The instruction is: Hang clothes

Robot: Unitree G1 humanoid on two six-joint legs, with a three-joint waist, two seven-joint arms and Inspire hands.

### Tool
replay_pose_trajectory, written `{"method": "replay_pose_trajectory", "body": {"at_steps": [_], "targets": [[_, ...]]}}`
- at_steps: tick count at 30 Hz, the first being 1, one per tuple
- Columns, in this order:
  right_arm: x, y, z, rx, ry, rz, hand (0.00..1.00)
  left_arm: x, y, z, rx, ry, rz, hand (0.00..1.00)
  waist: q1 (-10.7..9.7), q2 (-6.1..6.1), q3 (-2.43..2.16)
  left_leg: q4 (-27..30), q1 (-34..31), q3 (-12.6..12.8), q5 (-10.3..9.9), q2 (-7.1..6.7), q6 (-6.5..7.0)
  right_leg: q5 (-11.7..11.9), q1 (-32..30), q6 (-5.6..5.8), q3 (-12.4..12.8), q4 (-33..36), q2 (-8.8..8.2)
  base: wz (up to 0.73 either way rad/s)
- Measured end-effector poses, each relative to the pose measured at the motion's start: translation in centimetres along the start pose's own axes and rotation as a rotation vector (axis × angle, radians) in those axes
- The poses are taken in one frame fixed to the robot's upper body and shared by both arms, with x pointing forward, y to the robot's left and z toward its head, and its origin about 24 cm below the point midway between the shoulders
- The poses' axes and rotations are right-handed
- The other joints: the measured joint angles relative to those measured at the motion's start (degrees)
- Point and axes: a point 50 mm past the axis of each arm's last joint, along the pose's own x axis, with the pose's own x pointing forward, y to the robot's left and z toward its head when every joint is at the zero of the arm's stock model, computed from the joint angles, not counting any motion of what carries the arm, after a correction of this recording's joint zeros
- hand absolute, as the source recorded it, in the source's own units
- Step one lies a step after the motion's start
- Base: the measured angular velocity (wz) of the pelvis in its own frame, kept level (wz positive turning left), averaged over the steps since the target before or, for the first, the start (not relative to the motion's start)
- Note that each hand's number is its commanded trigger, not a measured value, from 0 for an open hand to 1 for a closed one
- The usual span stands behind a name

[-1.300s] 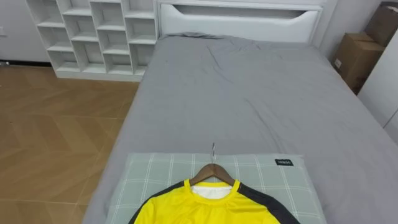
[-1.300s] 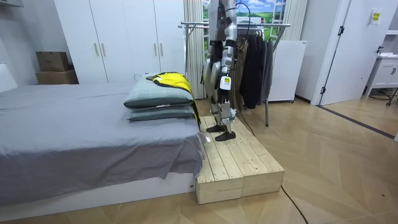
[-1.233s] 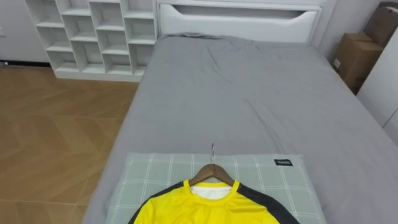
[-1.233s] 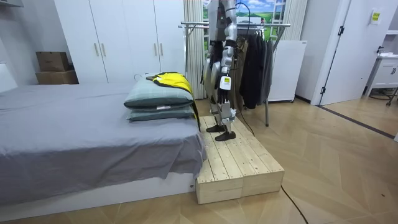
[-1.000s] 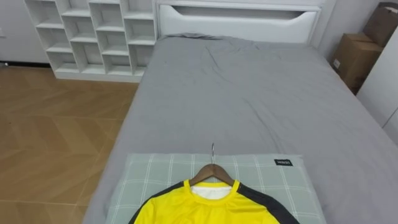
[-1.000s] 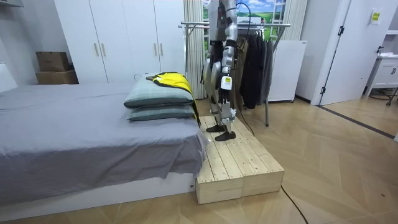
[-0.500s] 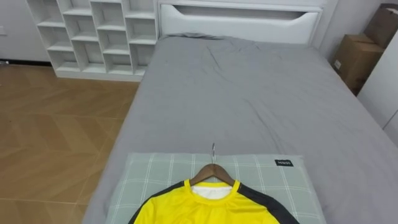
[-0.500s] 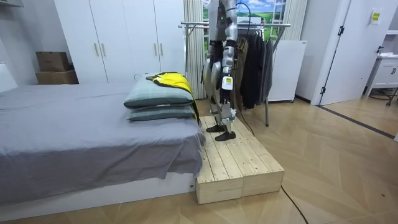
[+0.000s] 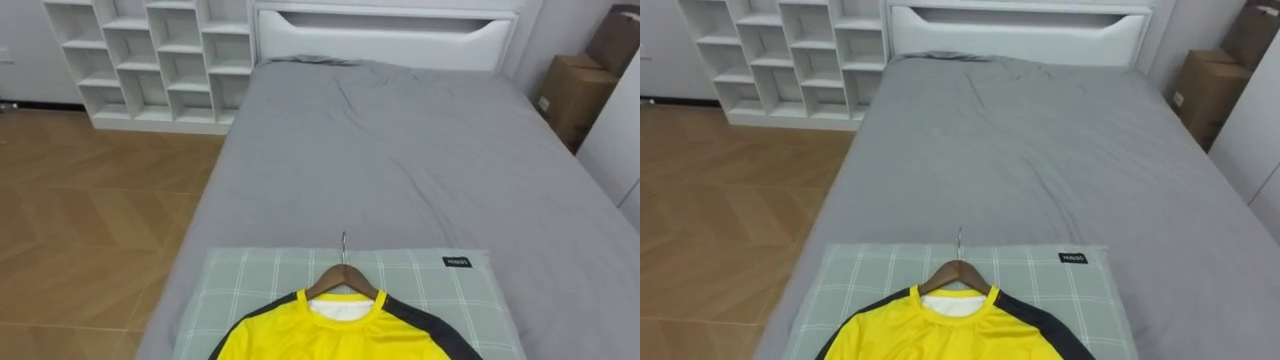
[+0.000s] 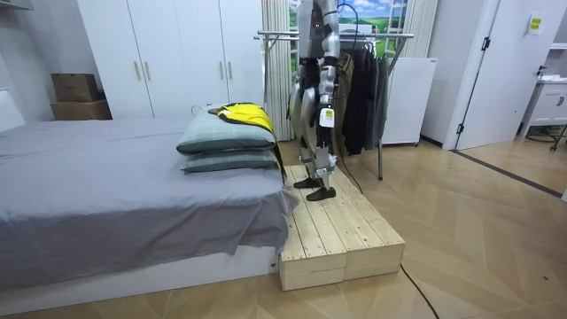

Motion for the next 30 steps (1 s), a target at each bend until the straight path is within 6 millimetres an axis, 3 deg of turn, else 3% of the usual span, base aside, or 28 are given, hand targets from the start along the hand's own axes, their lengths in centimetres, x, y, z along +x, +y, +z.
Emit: {"method": "replay_pose_trajectory", "body": {"at_steps": [10, 20, 30], "targets": [[0.0, -0.2, -0.4, 0.068, 0.022, -0.016, 0.00, 0.0, 0.2, -0.1, -0.008, 0.003, 0.023, 0.00, -0.1, 0.32, 0.10, 0.0, -0.1, -0.8, 0.0, -0.06, 0.00, 0.0, 0.2, -0.01, -0.6, -0.1, -0.03, 0.03], [0.0, -0.3, 0.0, 0.069, 0.017, -0.036, 0.00, 0.0, 2.4, 0.5, -0.119, -0.026, 0.211, 0.00, 0.5, 0.38, 0.14, -0.2, -0.1, -1.1, 0.0, -0.11, -0.01, 0.0, 0.4, 0.00, -1.2, -0.3, -0.12, 0.01], [0.1, -0.9, 1.5, 0.008, -0.026, -0.056, 0.00, -0.9, 4.8, 4.1, -0.118, -0.228, 0.485, 0.00, 2.5, 0.86, 0.05, 0.0, 0.0, -2.4, 0.0, -0.31, -0.01, -0.1, 1.2, 0.05, -1.9, -1.0, -0.11, 0.06]]}}
